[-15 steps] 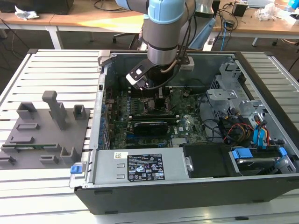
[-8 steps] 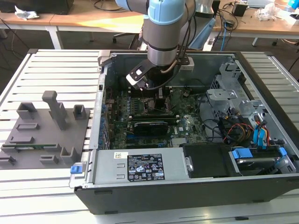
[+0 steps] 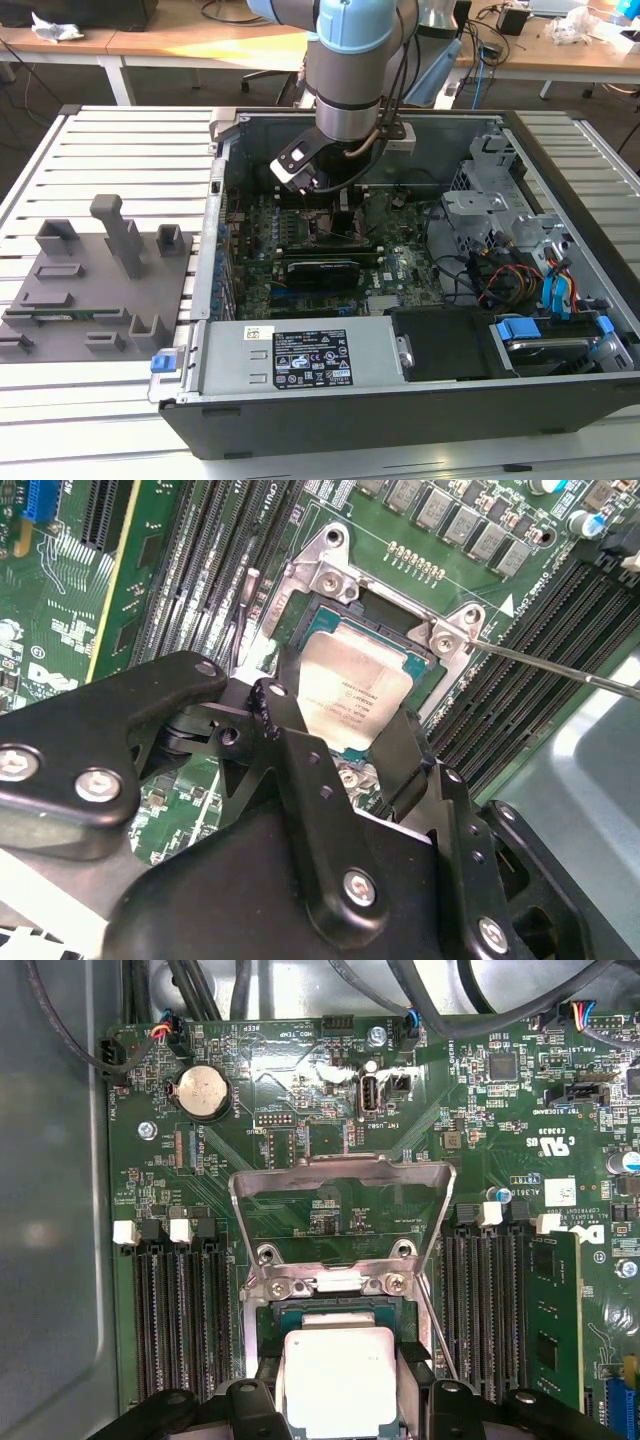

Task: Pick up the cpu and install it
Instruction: 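Place the cpu into insertion slot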

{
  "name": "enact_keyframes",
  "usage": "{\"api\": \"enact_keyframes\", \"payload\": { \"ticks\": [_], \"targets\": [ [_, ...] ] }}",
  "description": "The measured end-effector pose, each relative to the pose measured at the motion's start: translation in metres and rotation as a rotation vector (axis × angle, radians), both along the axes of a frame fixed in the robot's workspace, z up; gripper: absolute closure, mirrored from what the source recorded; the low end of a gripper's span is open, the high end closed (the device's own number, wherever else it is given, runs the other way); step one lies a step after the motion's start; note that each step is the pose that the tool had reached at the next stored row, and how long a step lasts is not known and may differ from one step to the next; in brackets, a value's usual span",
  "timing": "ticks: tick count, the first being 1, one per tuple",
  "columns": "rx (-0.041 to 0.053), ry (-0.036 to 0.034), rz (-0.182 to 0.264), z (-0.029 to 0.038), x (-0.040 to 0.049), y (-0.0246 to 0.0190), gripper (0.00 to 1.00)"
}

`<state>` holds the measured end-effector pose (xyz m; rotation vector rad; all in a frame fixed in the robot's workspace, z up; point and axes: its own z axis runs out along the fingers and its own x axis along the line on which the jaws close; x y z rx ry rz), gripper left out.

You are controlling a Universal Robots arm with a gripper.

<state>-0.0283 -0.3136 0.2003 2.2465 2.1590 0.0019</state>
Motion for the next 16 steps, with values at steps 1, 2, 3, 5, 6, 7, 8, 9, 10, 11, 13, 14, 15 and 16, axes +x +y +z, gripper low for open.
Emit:
{"api": "enact_keyframes", "payload": {
  "ticks": [1, 2, 3, 5, 6, 7, 8, 9, 10, 11, 13, 14, 15, 16],
  "targets": [
    [-0.0001, -0.0001, 0.000, 0.0000, 0.0001, 0.0000, 0.47],
    [-0.0001, -0.0001, 0.000, 0.0000, 0.0002, 0.0000, 0.47],
    [-0.0001, 0.0000, 0.000, -0.0001, 0.0002, 0.0000, 0.47],
    [-0.0002, 0.0001, 0.000, -0.0002, 0.0002, 0.0000, 0.47],
    [-0.0001, 0.0000, 0.000, -0.0002, 0.0002, 0.0000, 0.47],
    [-0.0002, 0.0001, 0.000, -0.0003, 0.0002, 0.0000, 0.47],
    [0.0001, -0.0001, 0.000, -0.0004, 0.0002, 0.0000, 0.47],
    [0.0001, -0.0001, 0.000, -0.0005, 0.0003, 0.0000, 0.45],
    [0.0000, -0.0001, 0.000, -0.0005, 0.0002, 0.0000, 0.45],
    [0.0000, 0.0000, 0.000, -0.0005, 0.0002, 0.0000, 0.39],
    [-0.0001, 0.0000, 0.000, -0.0003, 0.0002, 0.0000, 0.39],
    [0.0002, -0.0002, 0.000, 0.0020, 0.0003, 0.0000, 0.39],
    [-0.0001, 0.0000, 0.000, 0.0046, 0.0002, 0.0000, 0.39],
    [0.0001, -0.0001, 0.000, 0.0134, 0.0002, 0.0000, 0.39]
  ]
}}
